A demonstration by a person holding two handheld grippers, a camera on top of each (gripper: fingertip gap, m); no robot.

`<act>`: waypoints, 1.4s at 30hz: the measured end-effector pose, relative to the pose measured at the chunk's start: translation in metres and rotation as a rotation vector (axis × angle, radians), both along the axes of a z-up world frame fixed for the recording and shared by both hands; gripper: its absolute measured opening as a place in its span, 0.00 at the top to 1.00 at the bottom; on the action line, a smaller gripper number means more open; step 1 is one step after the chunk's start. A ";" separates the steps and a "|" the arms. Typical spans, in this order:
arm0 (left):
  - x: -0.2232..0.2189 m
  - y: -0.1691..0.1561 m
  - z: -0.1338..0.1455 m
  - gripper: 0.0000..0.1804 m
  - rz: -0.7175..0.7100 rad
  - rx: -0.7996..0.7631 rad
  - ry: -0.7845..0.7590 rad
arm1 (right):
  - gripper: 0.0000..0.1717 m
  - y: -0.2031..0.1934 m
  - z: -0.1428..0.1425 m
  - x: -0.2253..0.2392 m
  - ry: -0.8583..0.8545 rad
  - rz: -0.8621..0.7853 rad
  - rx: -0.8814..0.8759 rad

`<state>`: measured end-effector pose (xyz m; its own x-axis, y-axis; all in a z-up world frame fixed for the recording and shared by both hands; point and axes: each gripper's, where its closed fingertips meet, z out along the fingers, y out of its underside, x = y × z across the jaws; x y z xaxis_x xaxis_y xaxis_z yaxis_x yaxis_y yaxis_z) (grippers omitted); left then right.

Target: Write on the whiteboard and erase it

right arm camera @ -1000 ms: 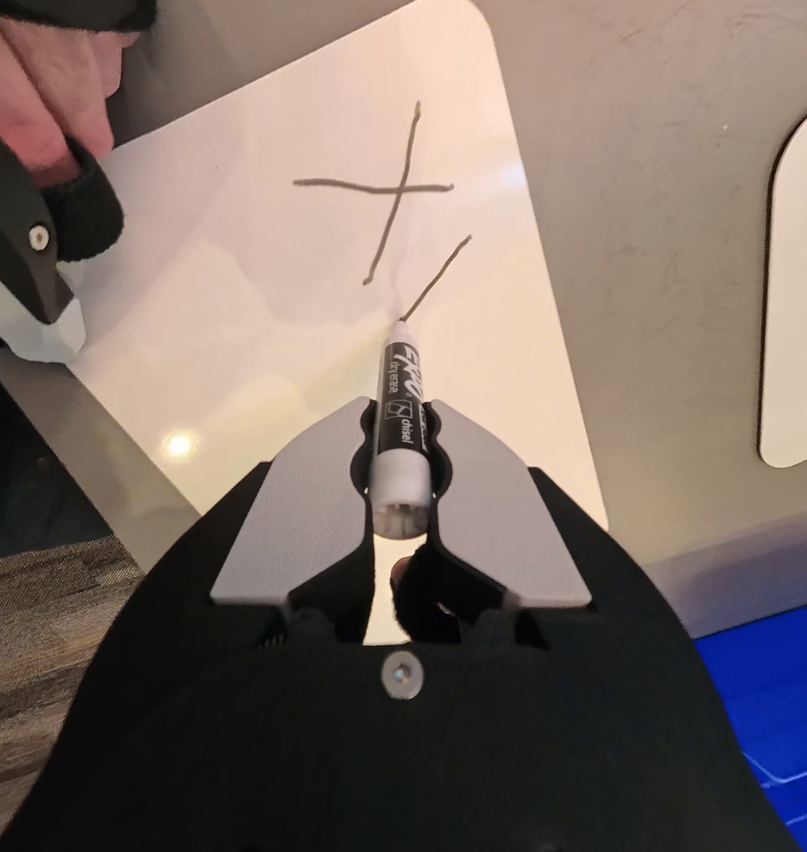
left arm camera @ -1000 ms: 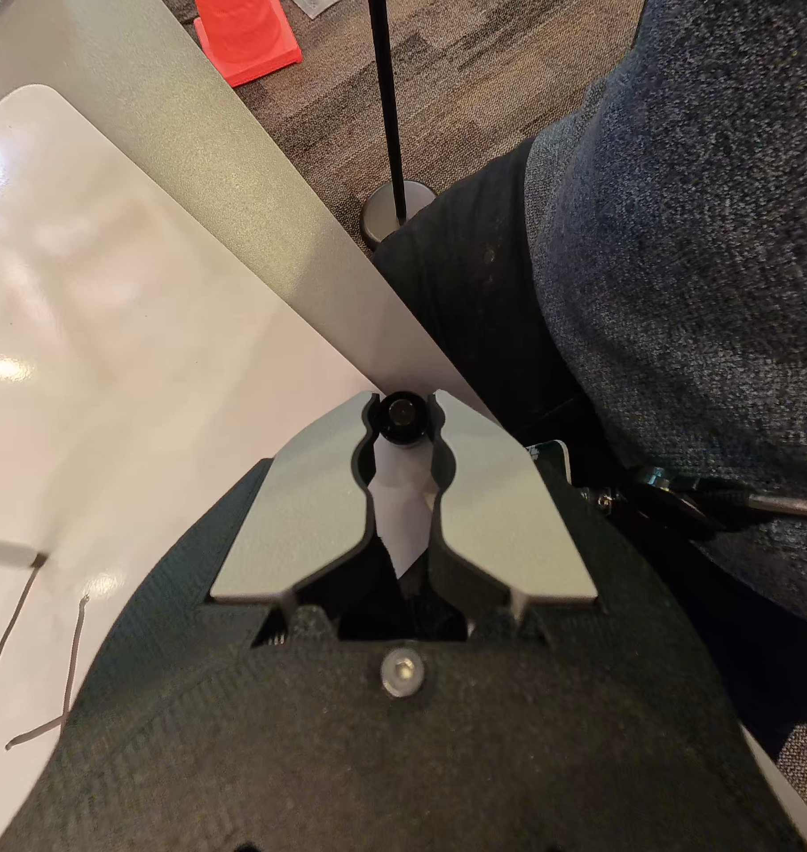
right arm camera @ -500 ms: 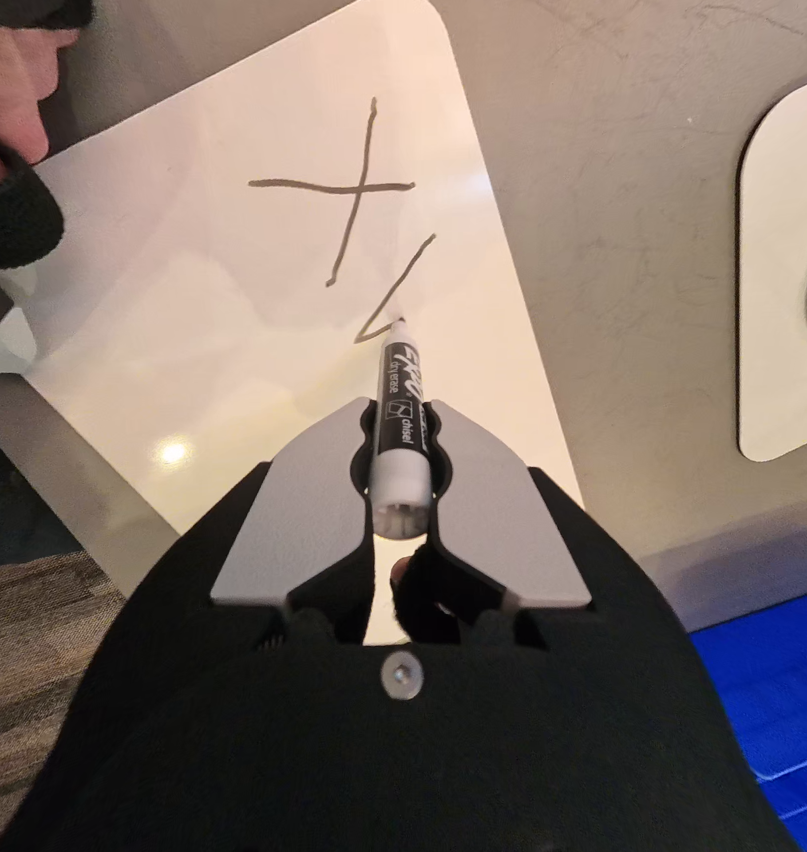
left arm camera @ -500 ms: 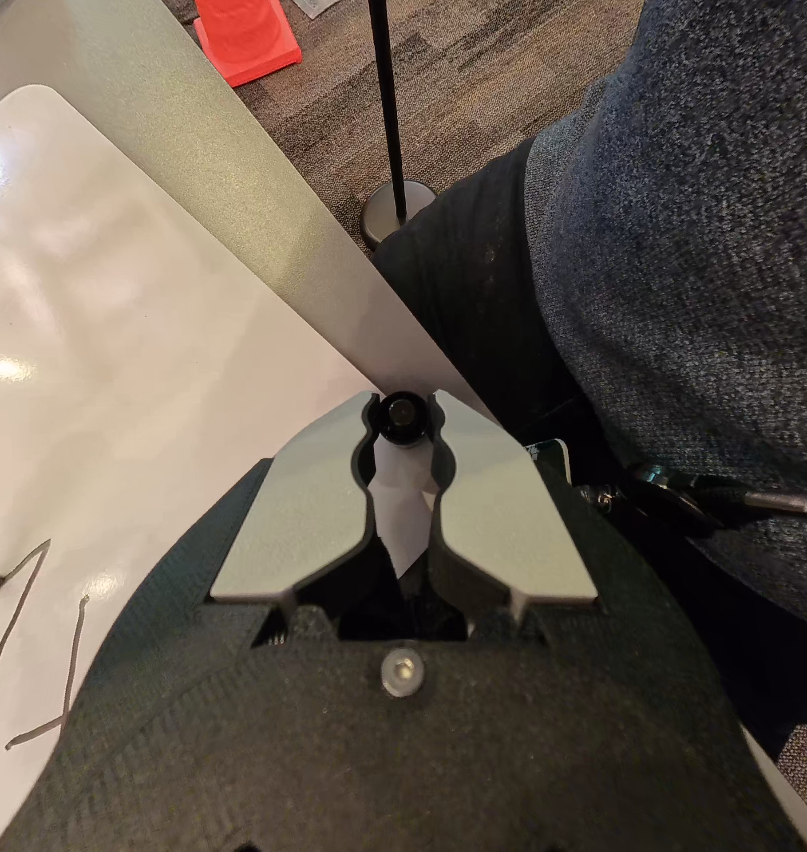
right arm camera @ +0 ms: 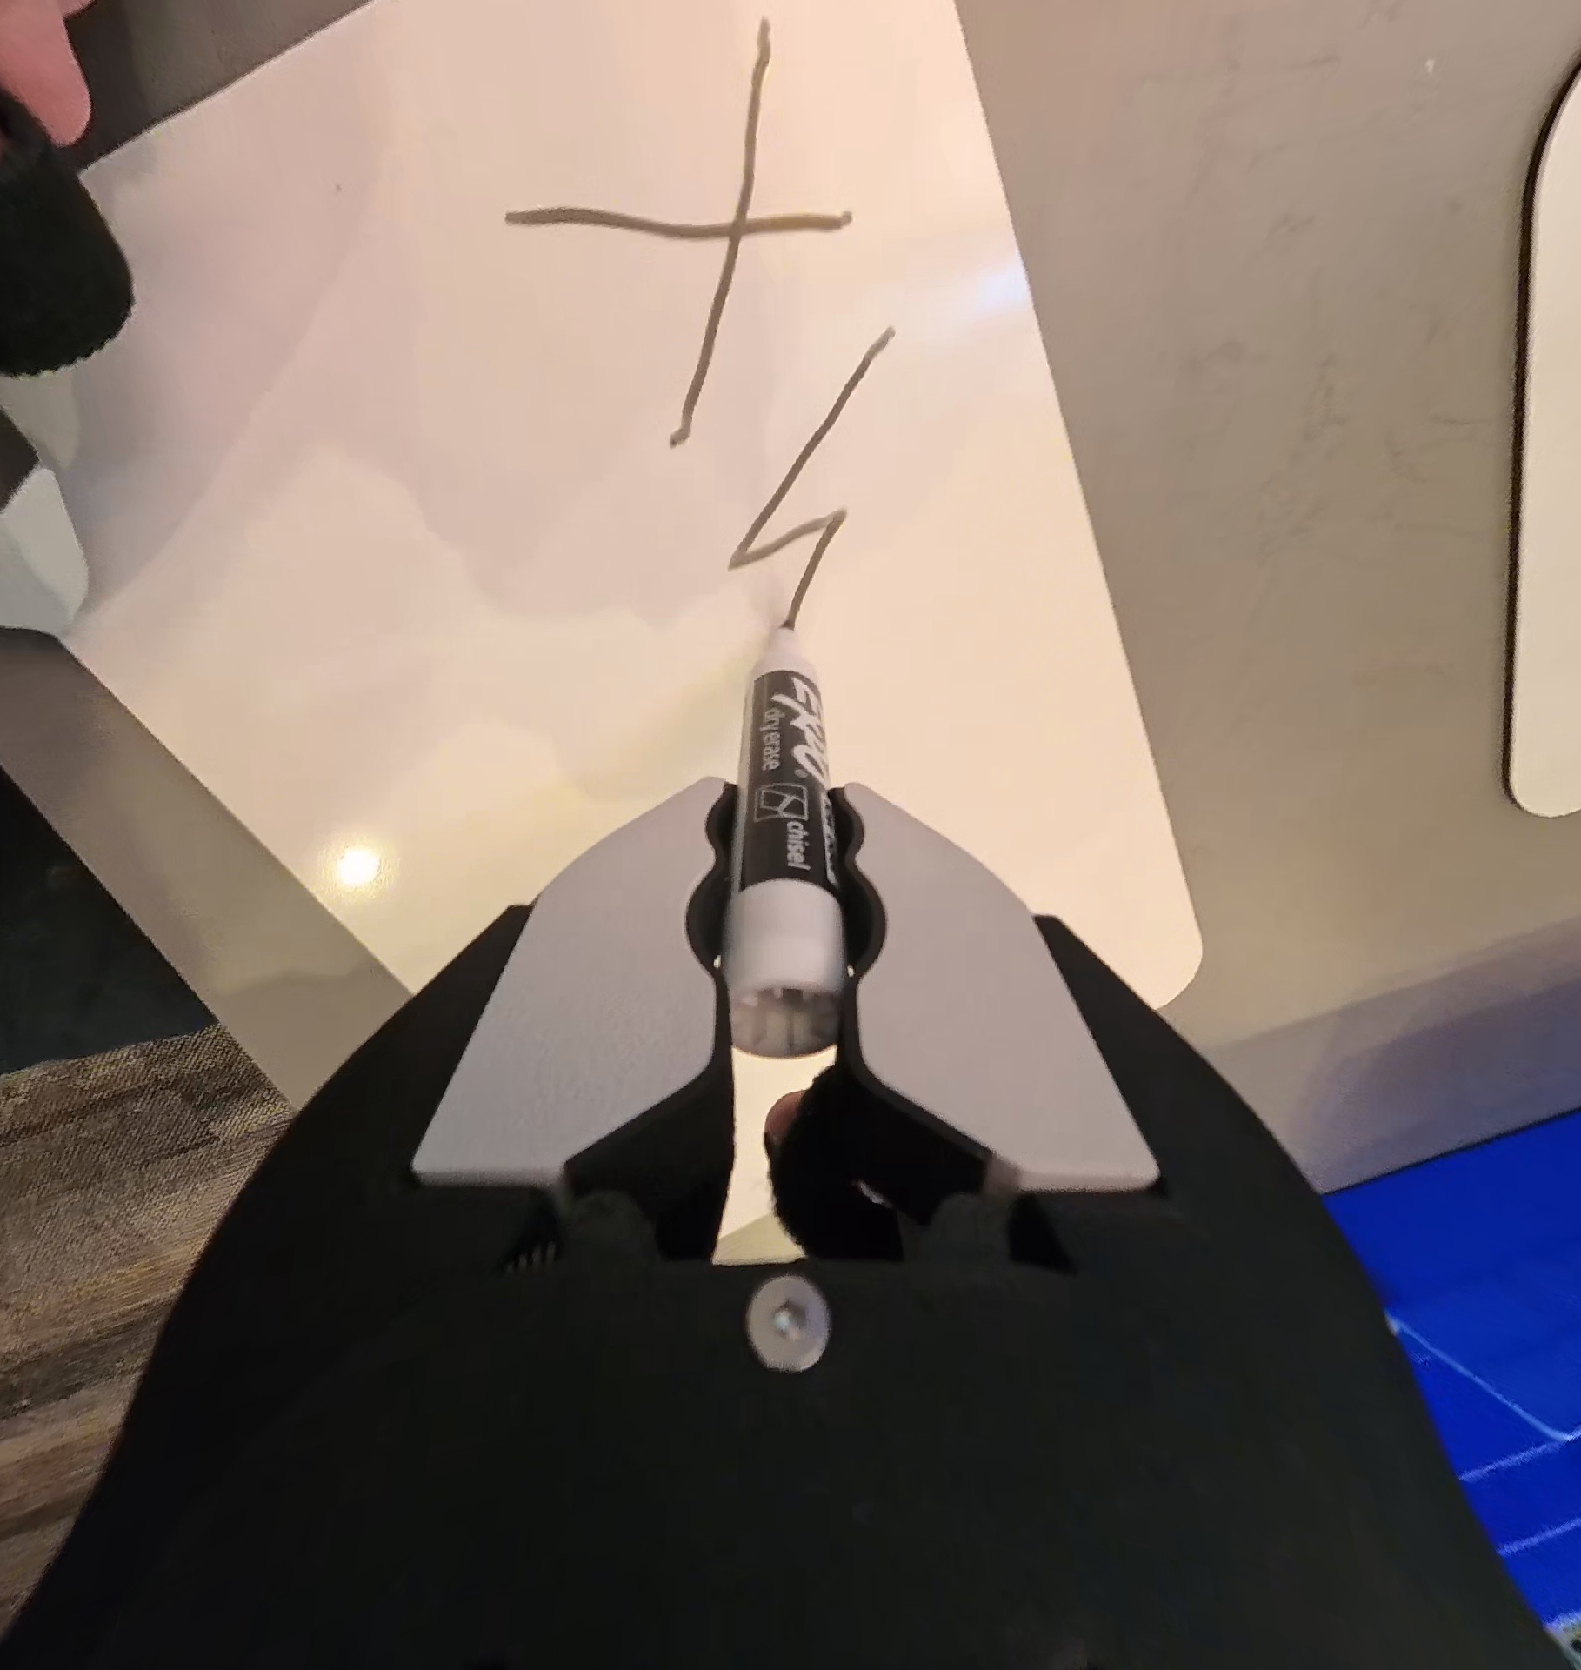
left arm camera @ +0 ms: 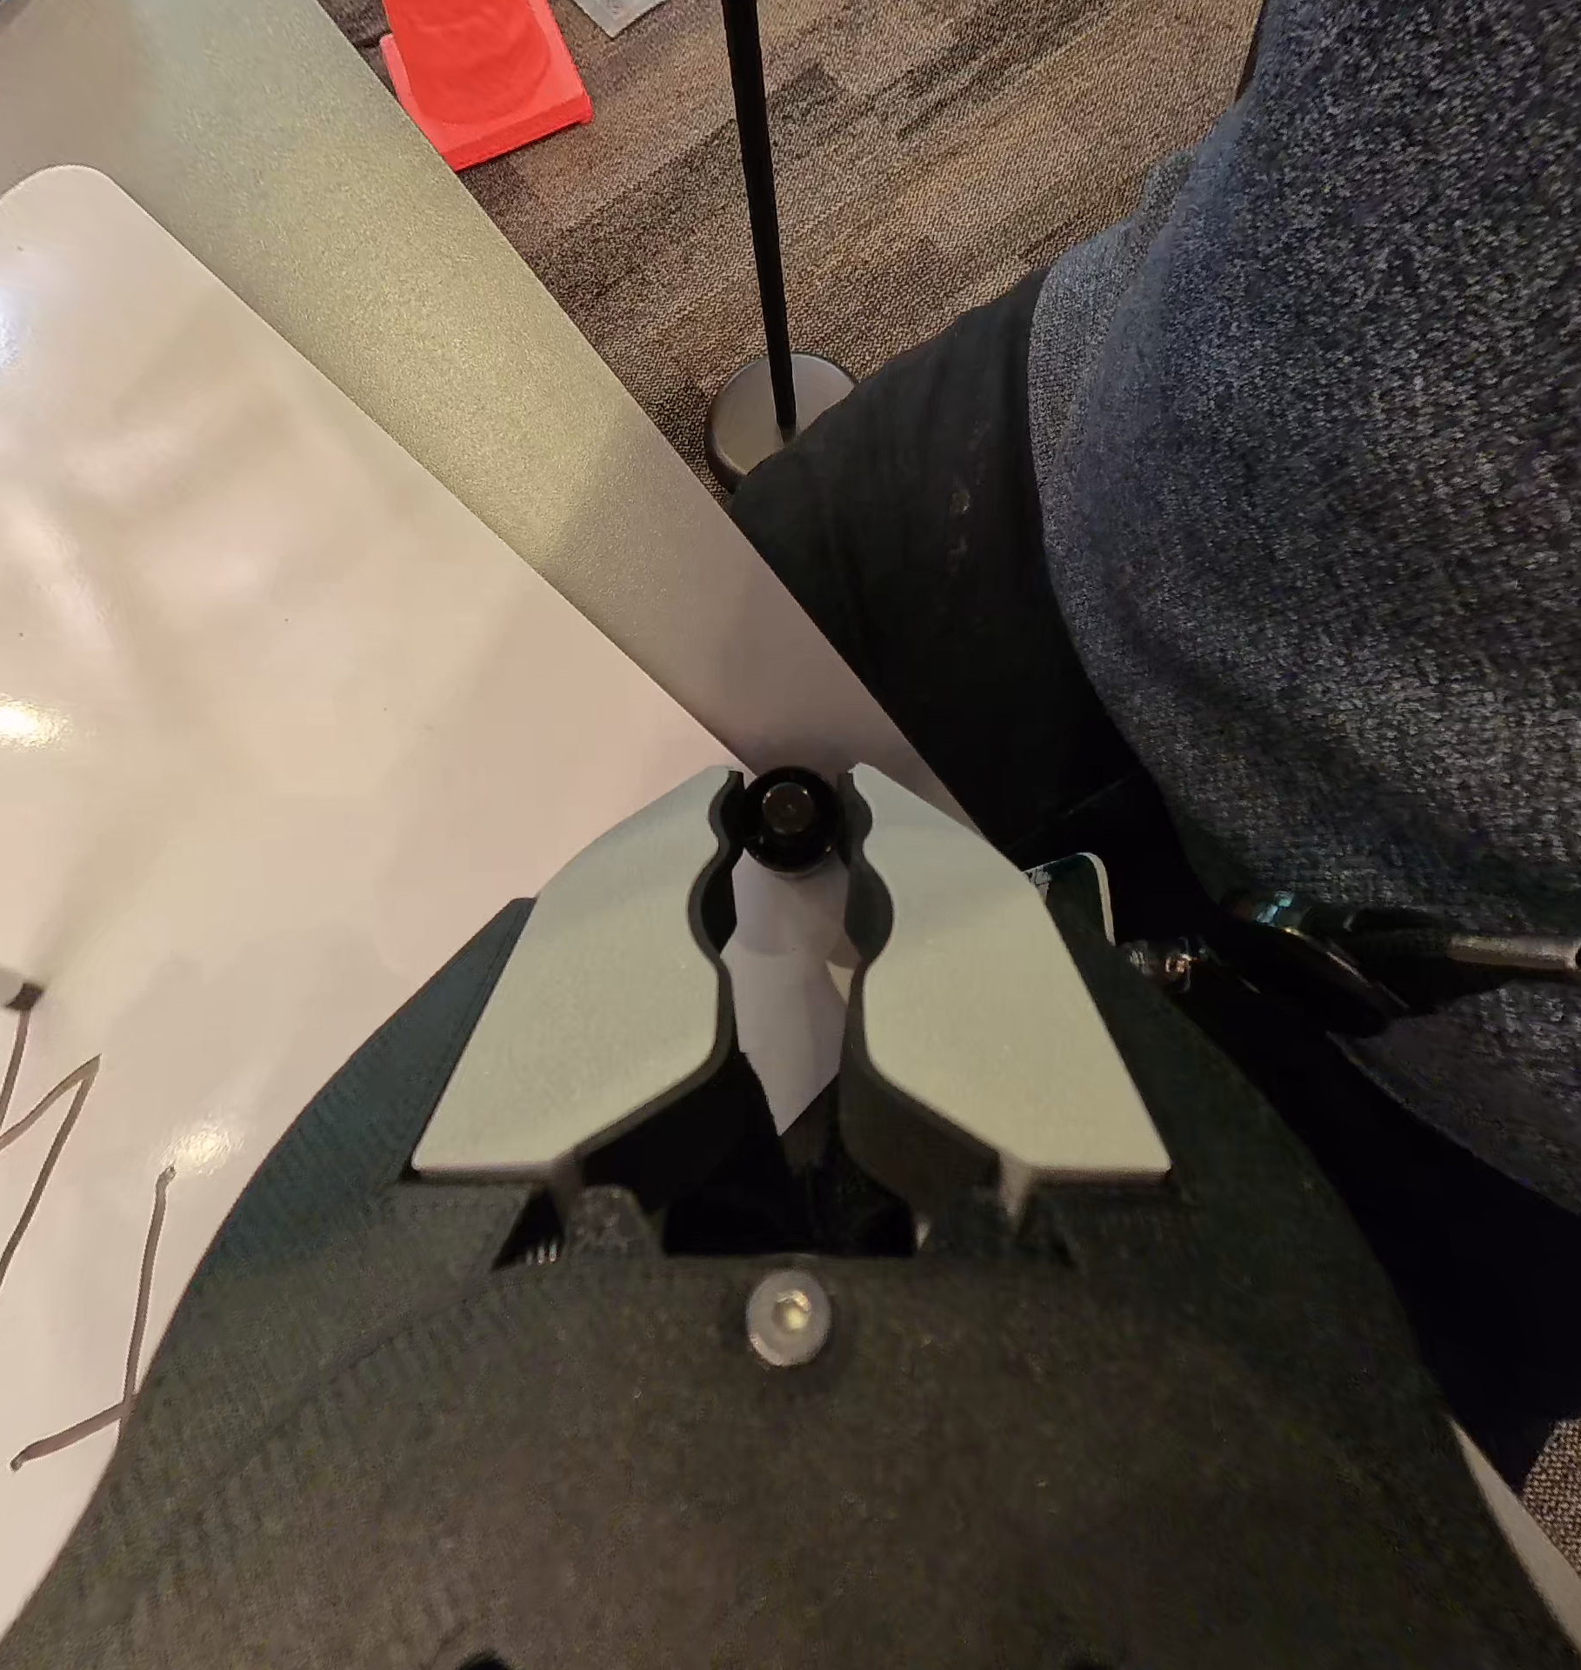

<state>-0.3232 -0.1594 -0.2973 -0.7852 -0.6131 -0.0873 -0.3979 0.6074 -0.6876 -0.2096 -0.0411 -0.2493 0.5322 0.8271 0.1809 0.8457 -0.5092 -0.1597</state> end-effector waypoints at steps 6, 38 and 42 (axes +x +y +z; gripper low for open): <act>0.000 0.000 0.000 0.89 0.000 0.000 0.000 | 0.88 -0.003 0.000 0.005 0.005 -0.015 0.002; 0.000 0.000 0.000 0.89 0.000 -0.002 0.001 | 0.88 0.049 0.001 0.022 0.008 -0.037 0.055; 0.000 0.000 0.000 0.89 0.000 -0.001 0.001 | 0.88 0.049 -0.001 0.023 0.000 -0.037 0.043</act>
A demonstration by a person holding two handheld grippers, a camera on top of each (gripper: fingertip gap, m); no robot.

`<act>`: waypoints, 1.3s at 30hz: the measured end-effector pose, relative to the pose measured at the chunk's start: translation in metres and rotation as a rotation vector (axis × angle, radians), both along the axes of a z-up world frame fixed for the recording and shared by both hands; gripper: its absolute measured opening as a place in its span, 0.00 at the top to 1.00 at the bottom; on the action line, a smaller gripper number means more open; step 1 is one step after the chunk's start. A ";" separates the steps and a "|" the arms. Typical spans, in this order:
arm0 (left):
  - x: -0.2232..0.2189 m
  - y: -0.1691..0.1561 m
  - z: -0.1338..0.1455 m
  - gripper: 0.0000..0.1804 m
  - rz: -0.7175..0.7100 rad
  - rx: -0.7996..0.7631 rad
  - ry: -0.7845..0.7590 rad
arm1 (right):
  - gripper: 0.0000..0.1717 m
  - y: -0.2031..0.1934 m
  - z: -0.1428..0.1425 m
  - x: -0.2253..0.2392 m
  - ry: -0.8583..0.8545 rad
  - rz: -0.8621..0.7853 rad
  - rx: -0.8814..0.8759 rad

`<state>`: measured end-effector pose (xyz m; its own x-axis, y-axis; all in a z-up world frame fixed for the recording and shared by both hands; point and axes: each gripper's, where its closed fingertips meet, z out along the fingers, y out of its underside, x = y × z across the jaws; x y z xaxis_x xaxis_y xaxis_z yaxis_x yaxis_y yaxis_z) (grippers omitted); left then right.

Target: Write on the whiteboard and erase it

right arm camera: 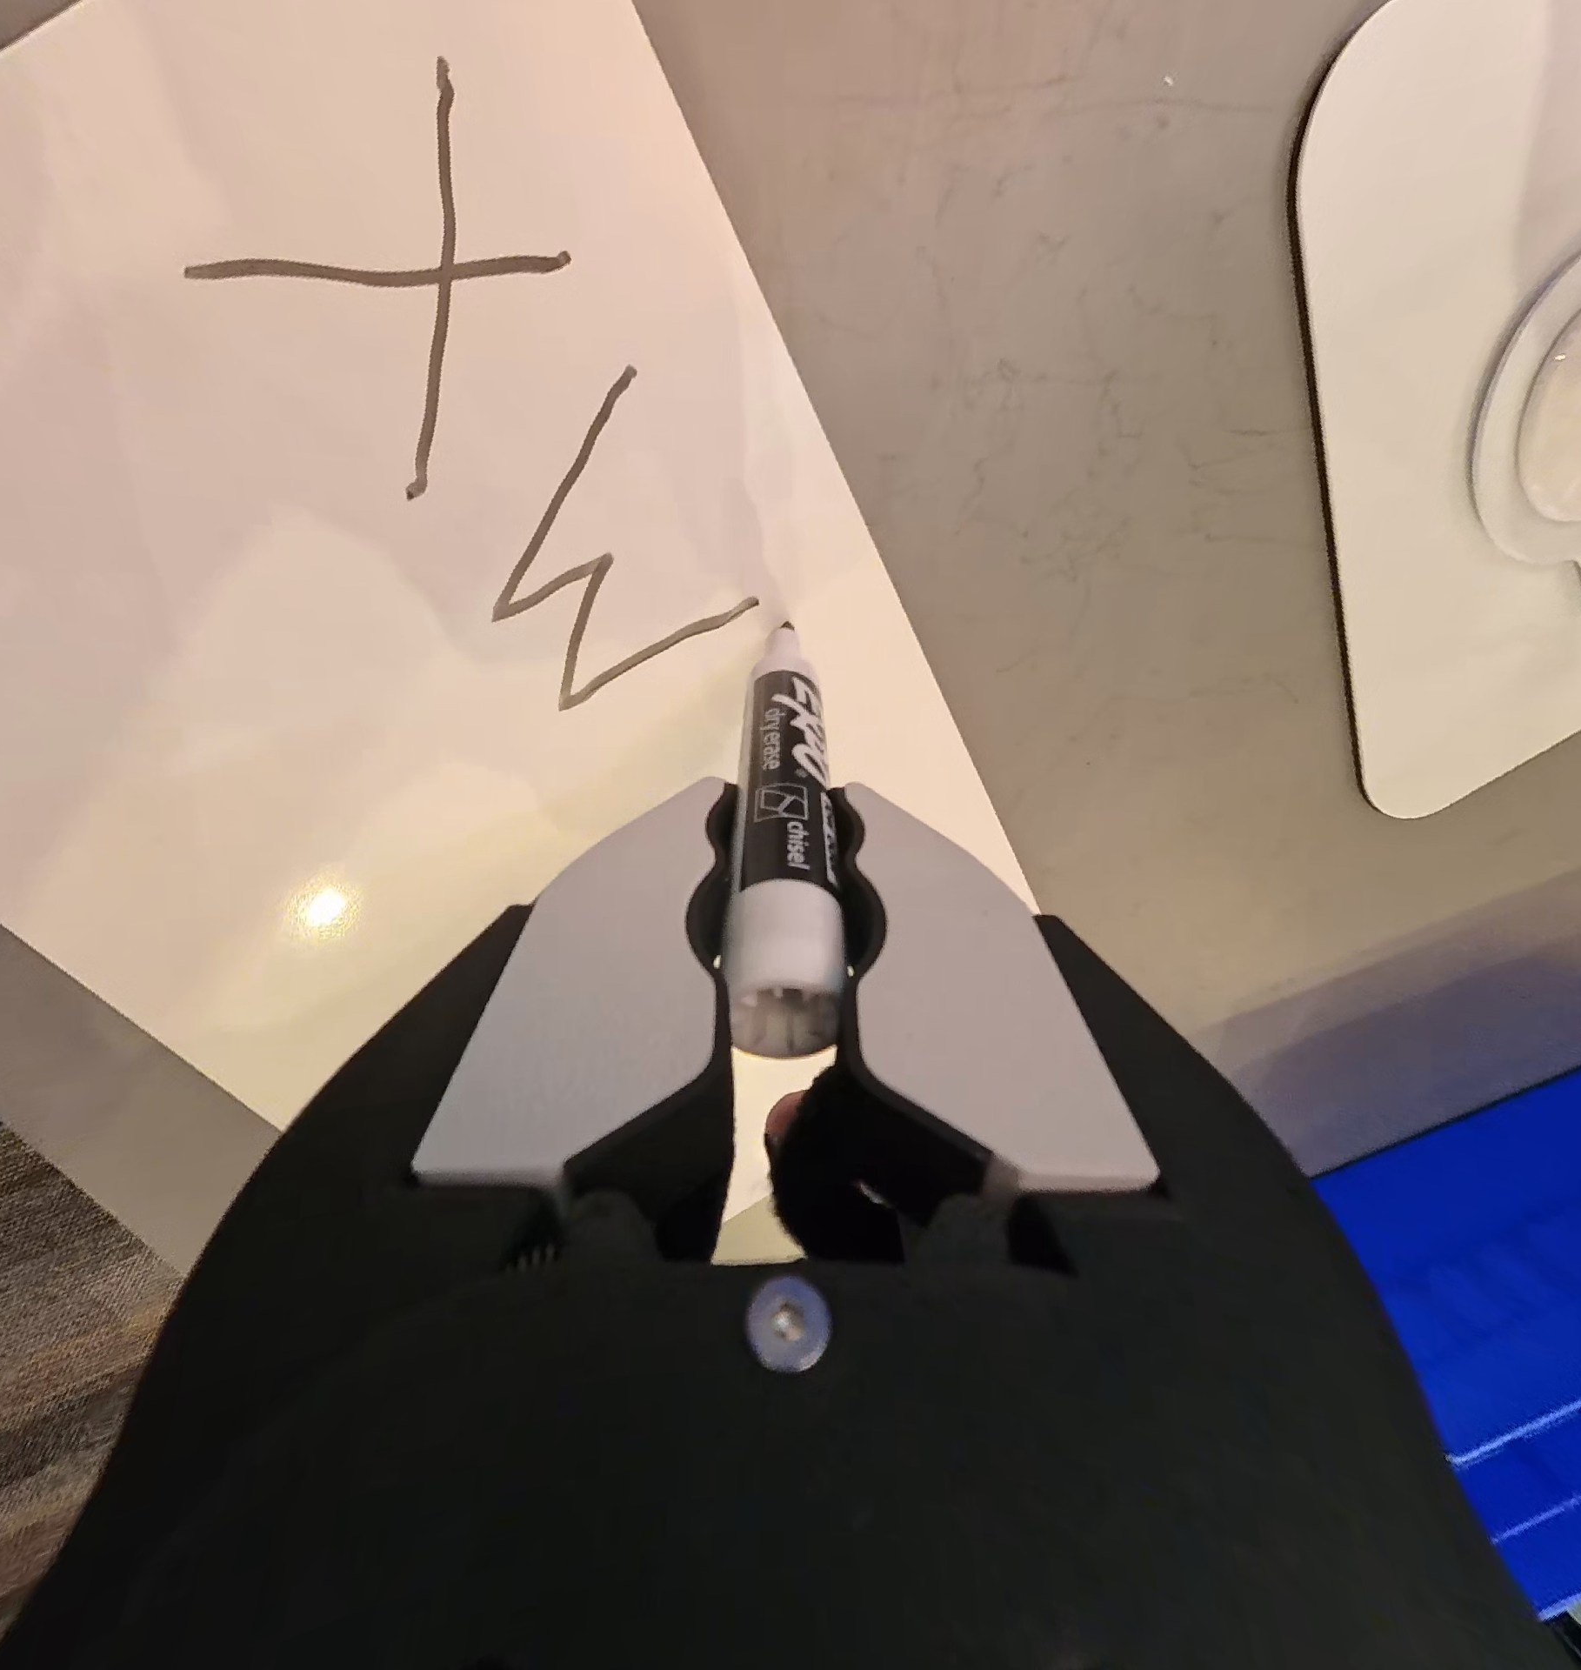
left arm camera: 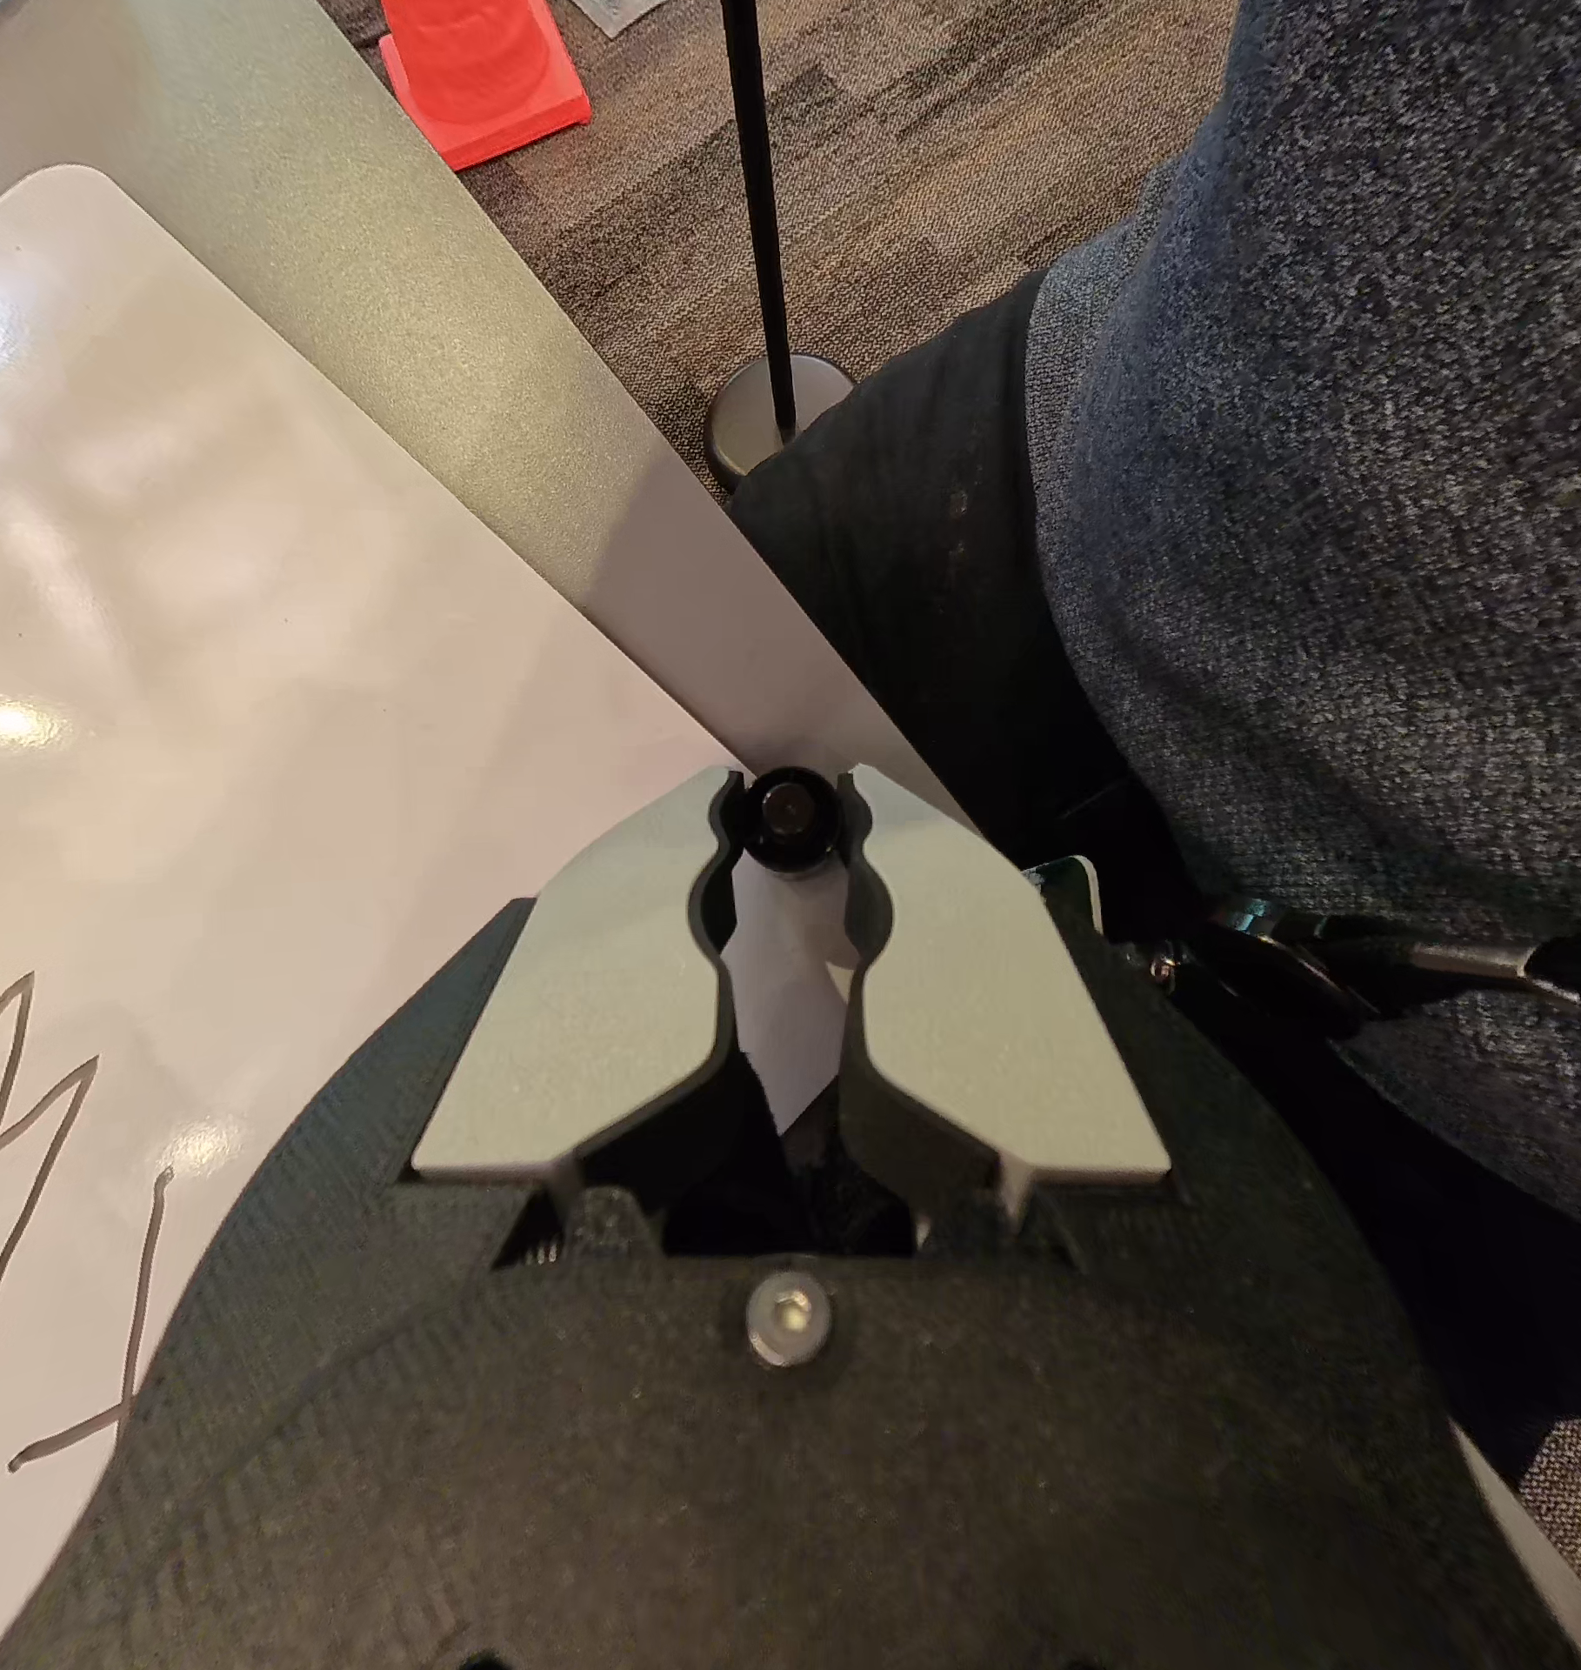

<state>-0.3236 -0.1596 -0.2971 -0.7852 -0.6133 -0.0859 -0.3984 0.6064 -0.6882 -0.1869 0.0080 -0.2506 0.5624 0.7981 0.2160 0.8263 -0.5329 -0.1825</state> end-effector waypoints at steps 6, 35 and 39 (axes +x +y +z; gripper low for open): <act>0.000 0.000 0.000 0.89 0.000 0.000 0.000 | 0.88 -0.011 0.000 0.007 -0.013 -0.010 -0.012; 0.000 0.000 0.000 0.89 0.000 -0.002 0.001 | 0.88 -0.020 0.000 0.033 -0.006 -0.083 -0.002; -0.001 0.000 0.000 0.89 0.000 -0.002 0.002 | 0.88 -0.033 0.001 0.025 -0.009 -0.061 -0.018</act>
<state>-0.3241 -0.1594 -0.2972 -0.7851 -0.6137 -0.0835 -0.3996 0.6049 -0.6888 -0.1615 -0.0246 -0.2499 0.6085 0.7661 0.2069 0.7935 -0.5858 -0.1649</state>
